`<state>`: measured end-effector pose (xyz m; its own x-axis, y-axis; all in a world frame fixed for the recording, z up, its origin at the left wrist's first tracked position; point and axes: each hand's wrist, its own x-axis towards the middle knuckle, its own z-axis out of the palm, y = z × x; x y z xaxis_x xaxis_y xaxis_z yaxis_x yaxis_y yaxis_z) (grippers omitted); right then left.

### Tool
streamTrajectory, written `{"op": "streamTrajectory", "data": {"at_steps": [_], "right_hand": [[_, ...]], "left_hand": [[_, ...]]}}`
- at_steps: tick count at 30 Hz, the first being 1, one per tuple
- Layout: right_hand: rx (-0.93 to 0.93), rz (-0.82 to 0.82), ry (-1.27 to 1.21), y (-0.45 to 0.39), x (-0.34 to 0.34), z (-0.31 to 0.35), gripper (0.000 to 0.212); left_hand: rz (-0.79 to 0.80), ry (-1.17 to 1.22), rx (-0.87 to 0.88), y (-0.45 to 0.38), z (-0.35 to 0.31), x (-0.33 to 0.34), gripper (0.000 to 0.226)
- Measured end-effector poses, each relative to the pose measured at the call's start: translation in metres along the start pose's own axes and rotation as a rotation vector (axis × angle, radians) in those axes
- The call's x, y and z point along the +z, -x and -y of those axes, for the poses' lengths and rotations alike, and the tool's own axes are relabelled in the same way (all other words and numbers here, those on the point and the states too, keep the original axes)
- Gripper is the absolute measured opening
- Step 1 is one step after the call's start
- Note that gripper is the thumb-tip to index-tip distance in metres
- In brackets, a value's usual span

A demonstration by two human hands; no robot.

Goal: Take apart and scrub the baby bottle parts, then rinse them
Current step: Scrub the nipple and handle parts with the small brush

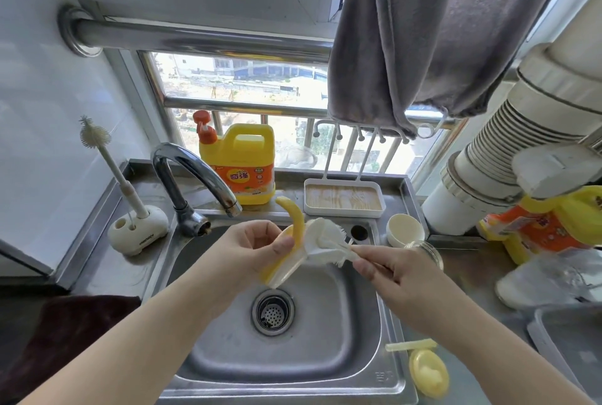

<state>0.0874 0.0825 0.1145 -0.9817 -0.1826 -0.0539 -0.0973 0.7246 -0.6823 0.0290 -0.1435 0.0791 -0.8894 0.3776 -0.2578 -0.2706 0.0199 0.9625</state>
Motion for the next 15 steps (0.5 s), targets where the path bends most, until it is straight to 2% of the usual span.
{"op": "streamTrajectory", "data": {"at_steps": [5,10,15], "right_hand": [[0.018,-0.033,-0.04,-0.003,-0.001,-0.002,0.029],[0.057,-0.057,-0.036,-0.008,-0.004,-0.004,0.024],[-0.005,-0.046,0.02,-0.008,-0.002,0.003,0.025]], "left_hand": [[0.059,0.053,0.085,0.001,0.002,0.002,0.02],[0.094,0.134,0.072,0.005,-0.004,0.007,0.018],[0.077,0.204,-0.028,0.004,-0.008,0.007,0.061]]}}
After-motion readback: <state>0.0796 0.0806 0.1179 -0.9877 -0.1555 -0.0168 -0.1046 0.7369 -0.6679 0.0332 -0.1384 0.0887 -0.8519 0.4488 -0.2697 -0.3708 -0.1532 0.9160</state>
